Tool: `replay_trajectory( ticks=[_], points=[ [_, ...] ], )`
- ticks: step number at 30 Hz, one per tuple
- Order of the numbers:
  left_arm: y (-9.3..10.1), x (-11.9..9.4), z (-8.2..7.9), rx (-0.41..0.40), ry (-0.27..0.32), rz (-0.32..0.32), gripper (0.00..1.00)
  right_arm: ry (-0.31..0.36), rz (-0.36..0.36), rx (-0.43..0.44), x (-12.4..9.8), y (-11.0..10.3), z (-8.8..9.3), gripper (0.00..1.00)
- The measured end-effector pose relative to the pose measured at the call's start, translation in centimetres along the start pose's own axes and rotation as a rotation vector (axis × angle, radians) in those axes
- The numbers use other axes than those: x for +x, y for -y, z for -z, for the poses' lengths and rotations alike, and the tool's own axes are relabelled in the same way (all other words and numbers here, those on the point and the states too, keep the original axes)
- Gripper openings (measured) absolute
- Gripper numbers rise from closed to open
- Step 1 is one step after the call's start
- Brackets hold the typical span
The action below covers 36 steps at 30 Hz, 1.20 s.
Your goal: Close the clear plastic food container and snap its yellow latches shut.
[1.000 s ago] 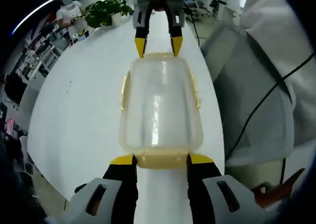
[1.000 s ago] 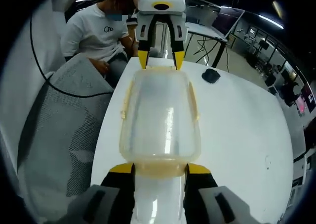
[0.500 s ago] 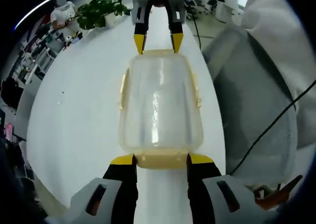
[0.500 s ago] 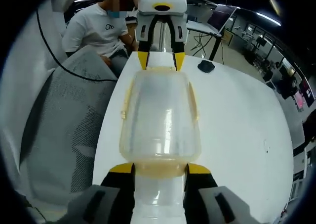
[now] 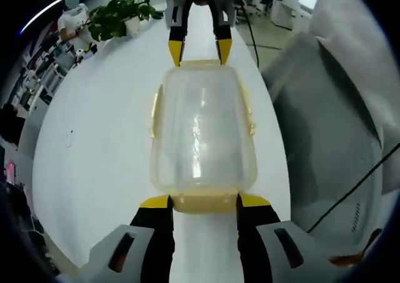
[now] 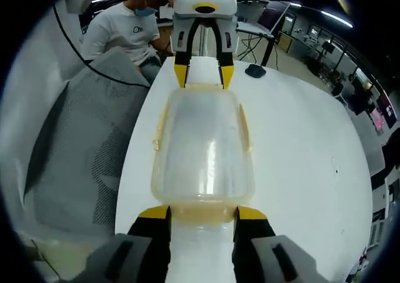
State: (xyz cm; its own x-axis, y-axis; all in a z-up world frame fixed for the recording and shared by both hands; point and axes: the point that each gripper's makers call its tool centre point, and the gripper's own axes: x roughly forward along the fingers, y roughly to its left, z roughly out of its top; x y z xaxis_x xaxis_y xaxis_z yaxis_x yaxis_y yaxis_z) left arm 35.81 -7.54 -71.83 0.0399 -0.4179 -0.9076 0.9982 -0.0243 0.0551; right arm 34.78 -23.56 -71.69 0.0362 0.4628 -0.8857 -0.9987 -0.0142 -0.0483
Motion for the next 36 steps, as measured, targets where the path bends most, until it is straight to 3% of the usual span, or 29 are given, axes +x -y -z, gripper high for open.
replay_trajectory(
  ticks=[6,17,36],
  points=[
    [-0.1,1.9,-1.6,0.006,-0.004,0.009,0.37,-0.017,0.006,-0.006,-0.5,0.1,2.3,0.36],
    [-0.5,3.0,-2.8,0.019,-0.007,0.019,0.37,-0.040,0.008,0.003,-0.2,0.3,4.3,0.36],
    [-0.3,4.1,-2.6,0.006,-0.032,0.027,0.37,-0.042,-0.008,0.006,0.6,0.2,5.2,0.36]
  ],
)
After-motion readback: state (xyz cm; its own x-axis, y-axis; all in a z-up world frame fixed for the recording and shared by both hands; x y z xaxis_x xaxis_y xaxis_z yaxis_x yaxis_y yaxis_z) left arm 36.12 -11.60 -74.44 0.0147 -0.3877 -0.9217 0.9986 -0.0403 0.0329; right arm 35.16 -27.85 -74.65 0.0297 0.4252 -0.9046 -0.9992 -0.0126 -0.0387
